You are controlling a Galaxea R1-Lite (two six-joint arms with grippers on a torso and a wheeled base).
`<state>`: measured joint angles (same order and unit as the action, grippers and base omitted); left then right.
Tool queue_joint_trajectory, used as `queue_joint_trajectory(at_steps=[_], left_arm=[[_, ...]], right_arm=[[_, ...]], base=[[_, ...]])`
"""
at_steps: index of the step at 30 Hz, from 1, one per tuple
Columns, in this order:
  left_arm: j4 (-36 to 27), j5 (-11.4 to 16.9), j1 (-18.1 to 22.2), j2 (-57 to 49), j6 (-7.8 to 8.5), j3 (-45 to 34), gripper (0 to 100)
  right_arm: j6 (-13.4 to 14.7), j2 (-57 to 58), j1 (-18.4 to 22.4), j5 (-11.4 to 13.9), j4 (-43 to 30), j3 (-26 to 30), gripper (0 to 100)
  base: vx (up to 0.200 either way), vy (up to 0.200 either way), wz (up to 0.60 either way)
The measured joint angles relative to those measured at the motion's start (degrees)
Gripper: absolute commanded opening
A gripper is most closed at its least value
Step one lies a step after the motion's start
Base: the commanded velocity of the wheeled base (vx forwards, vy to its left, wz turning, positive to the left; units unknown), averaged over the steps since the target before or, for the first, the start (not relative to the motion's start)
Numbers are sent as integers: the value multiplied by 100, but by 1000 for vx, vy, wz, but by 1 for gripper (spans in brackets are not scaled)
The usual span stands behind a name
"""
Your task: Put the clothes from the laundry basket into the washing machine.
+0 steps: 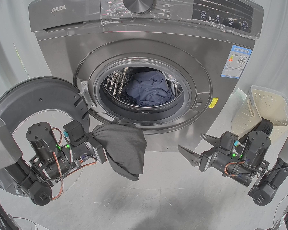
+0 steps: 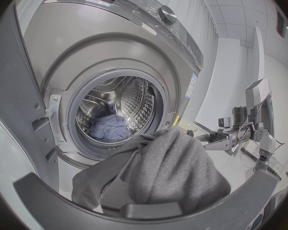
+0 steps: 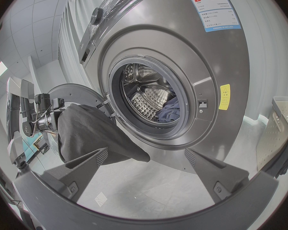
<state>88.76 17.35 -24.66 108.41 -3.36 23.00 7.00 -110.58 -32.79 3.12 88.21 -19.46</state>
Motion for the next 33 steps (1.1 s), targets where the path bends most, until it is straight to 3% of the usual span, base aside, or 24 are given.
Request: queue_joint_trajectory(at_steps=[15,19,33], left_arm=[[4,-24,-177,294,44,119,0],[9,-24,-249,313,132,144,0],[15,-57,-533,357,197,138,0]], right_arm=[[11,-20,-72,-15,2,9,100],[6,-22,-80,-15,-2,28,100],[-5,17,-489,-12,-7,243,100]], base=[[187,0,0],[200,0,0],[0,0,0]])
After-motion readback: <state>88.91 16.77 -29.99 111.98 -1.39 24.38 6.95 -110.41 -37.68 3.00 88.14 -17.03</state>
